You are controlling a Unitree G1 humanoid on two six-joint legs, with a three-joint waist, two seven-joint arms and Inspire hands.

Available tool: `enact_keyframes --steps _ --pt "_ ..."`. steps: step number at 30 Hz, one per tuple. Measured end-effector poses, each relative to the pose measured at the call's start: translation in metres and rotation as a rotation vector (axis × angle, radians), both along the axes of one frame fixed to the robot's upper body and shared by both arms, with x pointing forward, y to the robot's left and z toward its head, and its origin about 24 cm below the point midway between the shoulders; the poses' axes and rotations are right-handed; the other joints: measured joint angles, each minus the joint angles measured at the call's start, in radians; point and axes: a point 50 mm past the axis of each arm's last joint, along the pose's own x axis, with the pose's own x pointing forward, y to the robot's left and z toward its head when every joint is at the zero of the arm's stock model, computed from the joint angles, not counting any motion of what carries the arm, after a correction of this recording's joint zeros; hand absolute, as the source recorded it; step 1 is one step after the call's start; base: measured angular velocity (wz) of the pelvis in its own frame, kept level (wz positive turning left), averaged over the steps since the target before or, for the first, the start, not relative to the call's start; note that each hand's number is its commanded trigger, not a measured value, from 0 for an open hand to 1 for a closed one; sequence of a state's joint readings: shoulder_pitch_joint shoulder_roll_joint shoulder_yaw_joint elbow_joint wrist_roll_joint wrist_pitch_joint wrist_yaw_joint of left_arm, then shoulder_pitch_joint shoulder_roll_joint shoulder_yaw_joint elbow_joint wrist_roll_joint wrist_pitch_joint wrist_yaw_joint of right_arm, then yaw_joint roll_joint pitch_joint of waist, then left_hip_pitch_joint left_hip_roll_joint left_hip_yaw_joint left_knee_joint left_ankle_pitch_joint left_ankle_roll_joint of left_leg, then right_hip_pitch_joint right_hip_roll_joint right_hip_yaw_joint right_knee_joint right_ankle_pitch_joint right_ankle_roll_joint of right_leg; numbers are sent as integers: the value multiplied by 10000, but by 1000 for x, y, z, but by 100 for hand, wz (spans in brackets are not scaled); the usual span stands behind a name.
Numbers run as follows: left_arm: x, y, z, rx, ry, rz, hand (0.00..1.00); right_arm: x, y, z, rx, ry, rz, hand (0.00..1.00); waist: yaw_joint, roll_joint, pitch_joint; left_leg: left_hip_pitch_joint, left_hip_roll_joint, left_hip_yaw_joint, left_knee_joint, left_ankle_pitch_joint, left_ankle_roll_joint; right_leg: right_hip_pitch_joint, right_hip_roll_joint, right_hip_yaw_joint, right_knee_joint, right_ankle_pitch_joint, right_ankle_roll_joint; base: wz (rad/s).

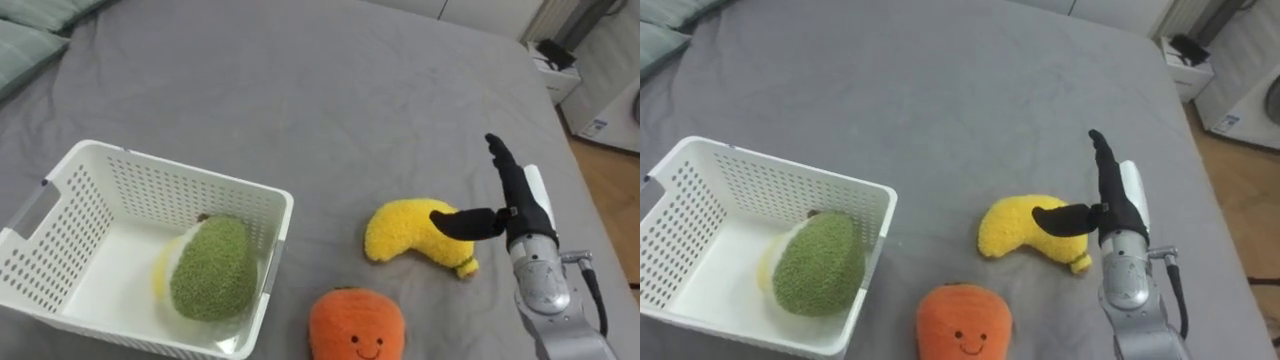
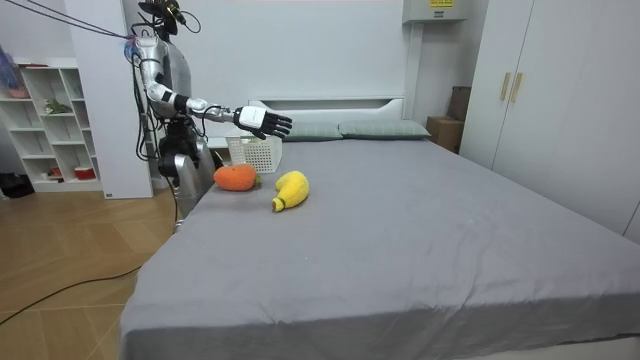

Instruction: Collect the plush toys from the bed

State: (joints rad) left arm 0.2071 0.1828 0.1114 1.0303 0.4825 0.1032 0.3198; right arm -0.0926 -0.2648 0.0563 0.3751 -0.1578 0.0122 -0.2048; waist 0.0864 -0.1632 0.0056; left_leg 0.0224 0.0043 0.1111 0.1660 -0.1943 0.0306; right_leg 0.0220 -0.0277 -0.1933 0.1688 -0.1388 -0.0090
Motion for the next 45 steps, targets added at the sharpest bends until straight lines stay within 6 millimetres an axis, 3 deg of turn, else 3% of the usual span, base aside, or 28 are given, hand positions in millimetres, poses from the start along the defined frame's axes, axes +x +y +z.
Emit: enact_keyframes --steps 7,10,12,17,26,32,35,45 --pt "13 6 4 157 -234 -294 0 18 -12 2 -470 143 -521 0 116 -56 7 -618 23 0 246 15 22 -536 -16 -35 13 87 -5 0" --pt "22 8 6 221 -478 -369 0 24 -24 -1 -894 431 -938 0 293 5 52 -916 45 -4 317 20 30 -790 -30 -86 9 113 -4 4" --pt "30 9 7 157 -746 -327 0 25 -32 -3 -1386 795 -940 0 546 -17 39 -1310 47 -57 394 34 44 -1119 -50 -199 21 160 -17 8" --pt "32 7 6 136 -685 -485 0 33 -38 -7 -1623 1356 -1179 0 679 142 133 -1770 32 -74 421 103 84 -1601 -98 -304 18 190 -10 4" --pt "39 4 6 71 -760 -619 0 40 -54 -8 -2829 2198 -1358 0 871 222 157 -2355 -28 -601 571 131 79 -1889 -154 -869 -3 188 -10 17" --pt "45 -1 6 -17 -815 -1006 0 45 -58 -2 -3685 2256 -1096 0 1161 206 174 -2546 -40 -748 565 177 70 -1998 -168 -1132 -16 188 -10 11" --pt "46 -2 6 -44 -896 -1063 0 47 -54 -1 -3901 2256 -844 0 1180 178 268 -2630 -52 -811 554 219 56 -2056 -171 -1201 -20 188 -10 7" --pt "53 -6 6 -393 -1276 -697 0 42 -58 -7 -4635 2734 -691 0 1221 147 315 -3106 -182 -974 578 402 121 -2379 -322 -1586 -17 189 -10 9"
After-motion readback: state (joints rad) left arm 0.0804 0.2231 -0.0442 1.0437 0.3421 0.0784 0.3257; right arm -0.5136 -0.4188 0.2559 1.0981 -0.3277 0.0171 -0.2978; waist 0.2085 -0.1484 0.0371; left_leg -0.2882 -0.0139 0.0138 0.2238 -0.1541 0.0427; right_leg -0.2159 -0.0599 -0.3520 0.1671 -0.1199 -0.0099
